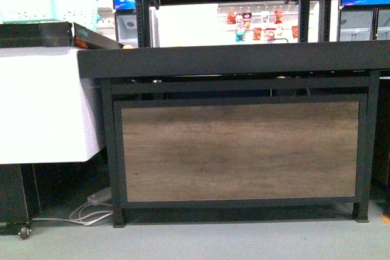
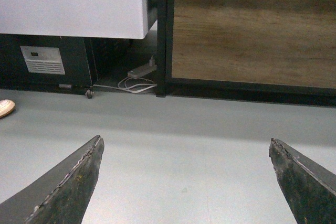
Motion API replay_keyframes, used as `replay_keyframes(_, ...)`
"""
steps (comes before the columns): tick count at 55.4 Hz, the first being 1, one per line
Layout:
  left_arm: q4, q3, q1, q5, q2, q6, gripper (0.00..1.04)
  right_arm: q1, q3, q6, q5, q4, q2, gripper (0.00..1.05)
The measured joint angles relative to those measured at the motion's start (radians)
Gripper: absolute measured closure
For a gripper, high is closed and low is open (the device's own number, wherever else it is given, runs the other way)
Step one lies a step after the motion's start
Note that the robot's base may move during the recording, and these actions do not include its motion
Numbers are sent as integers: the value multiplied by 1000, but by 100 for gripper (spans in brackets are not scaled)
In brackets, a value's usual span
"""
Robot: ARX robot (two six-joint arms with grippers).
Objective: Pick lemon from shelf
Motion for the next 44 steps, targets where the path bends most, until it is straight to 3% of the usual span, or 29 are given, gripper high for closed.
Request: replay_keyframes(44,0,0,0,0,0,0,8,0,0,0,0,0,0,7)
